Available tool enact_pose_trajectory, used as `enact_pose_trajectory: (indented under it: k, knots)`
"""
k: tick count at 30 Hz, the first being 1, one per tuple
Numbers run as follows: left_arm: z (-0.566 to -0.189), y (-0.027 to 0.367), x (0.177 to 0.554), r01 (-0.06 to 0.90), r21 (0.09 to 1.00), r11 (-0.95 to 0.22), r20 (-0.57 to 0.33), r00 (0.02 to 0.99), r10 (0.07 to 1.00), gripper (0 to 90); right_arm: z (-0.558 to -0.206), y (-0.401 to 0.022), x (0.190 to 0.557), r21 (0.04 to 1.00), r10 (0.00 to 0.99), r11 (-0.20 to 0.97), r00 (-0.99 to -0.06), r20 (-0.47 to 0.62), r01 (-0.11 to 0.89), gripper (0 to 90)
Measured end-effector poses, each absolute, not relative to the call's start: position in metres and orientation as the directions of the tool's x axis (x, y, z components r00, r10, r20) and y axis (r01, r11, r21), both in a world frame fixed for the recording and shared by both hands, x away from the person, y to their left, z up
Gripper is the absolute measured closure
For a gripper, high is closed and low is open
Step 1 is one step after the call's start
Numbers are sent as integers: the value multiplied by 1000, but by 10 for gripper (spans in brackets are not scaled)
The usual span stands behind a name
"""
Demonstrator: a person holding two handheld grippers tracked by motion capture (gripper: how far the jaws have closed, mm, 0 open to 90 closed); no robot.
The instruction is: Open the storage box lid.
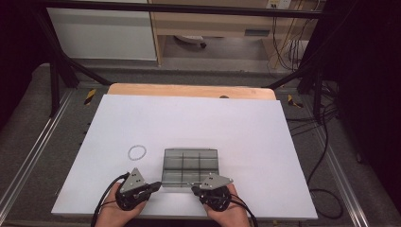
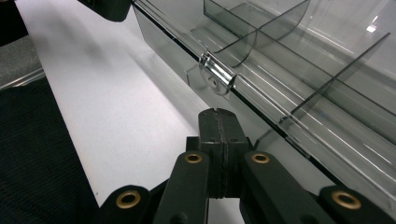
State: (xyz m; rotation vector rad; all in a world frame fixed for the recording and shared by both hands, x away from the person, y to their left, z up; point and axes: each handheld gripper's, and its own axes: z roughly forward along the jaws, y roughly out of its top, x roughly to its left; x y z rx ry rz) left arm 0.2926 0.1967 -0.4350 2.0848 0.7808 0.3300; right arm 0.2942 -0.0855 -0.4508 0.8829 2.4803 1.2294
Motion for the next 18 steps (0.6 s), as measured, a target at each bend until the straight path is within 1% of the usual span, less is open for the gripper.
enact_pose_trajectory:
  k: [7, 18]
  knots:
    - [-435, 197, 294, 406, 805, -433, -49, 772, 633, 899, -446, -87, 294, 806, 616, 423, -784, 80, 414, 900]
    - [-435, 197, 294, 409, 809, -423, -57, 771, 635, 899, -440, -89, 293, 829, 616, 400, -784, 73, 391, 900]
